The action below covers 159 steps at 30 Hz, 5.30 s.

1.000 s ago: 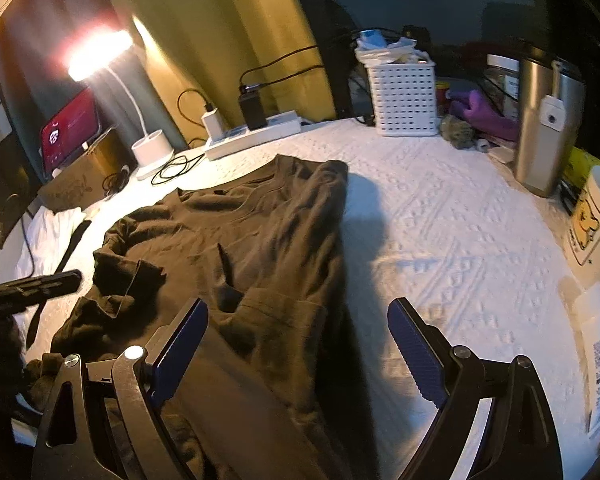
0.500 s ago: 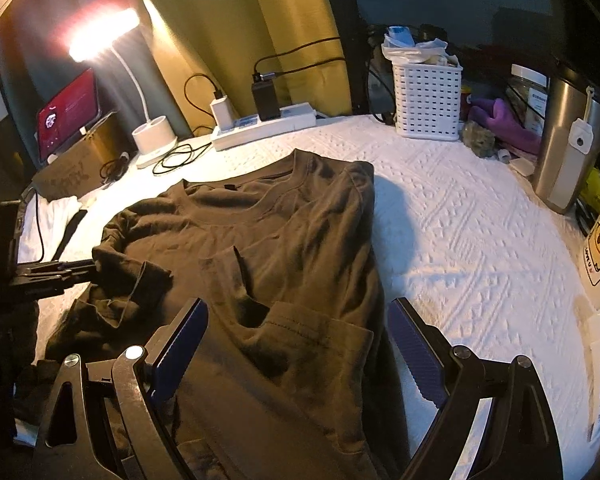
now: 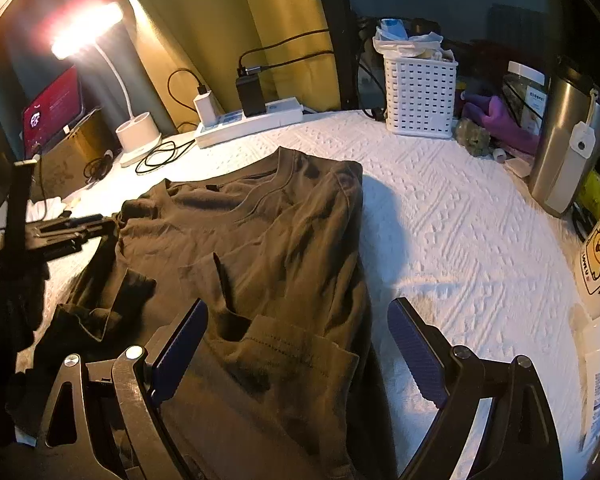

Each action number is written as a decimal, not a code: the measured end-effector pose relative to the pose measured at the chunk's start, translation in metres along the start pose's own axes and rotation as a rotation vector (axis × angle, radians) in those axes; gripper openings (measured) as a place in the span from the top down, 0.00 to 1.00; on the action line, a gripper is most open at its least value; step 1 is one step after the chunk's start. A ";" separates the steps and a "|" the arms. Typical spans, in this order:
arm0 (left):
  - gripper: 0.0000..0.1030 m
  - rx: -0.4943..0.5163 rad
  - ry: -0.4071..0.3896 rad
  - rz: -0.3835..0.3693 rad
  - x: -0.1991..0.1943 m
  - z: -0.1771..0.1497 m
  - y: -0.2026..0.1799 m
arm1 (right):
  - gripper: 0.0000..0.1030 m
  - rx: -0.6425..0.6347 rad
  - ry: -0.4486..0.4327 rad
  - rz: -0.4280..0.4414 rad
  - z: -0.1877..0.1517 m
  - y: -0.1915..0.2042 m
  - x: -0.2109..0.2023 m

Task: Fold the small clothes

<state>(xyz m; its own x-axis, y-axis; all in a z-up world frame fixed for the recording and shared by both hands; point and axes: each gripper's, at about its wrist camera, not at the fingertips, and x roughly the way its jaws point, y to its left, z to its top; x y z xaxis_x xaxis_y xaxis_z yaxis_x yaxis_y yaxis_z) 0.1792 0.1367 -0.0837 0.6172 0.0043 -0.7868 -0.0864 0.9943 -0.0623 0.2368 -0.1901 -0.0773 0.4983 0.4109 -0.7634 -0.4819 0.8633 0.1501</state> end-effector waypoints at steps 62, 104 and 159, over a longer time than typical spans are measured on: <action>0.40 0.027 0.079 -0.167 -0.103 -0.122 -0.036 | 0.11 -0.053 -0.042 -0.010 -0.103 0.042 -0.078; 0.85 0.128 -0.012 -0.169 -0.120 -0.184 -0.061 | 0.25 -0.131 -0.012 0.001 -0.139 0.066 -0.072; 0.87 0.118 -0.369 -0.138 -0.216 -0.096 -0.051 | 0.92 -0.046 -0.312 -0.061 -0.080 0.011 -0.188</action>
<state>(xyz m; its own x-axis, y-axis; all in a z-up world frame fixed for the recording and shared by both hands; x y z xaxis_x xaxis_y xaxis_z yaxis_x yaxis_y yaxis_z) -0.0251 0.0744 0.0302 0.8575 -0.1139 -0.5018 0.0944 0.9935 -0.0643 0.0800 -0.2809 0.0173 0.7209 0.4345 -0.5399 -0.4725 0.8781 0.0758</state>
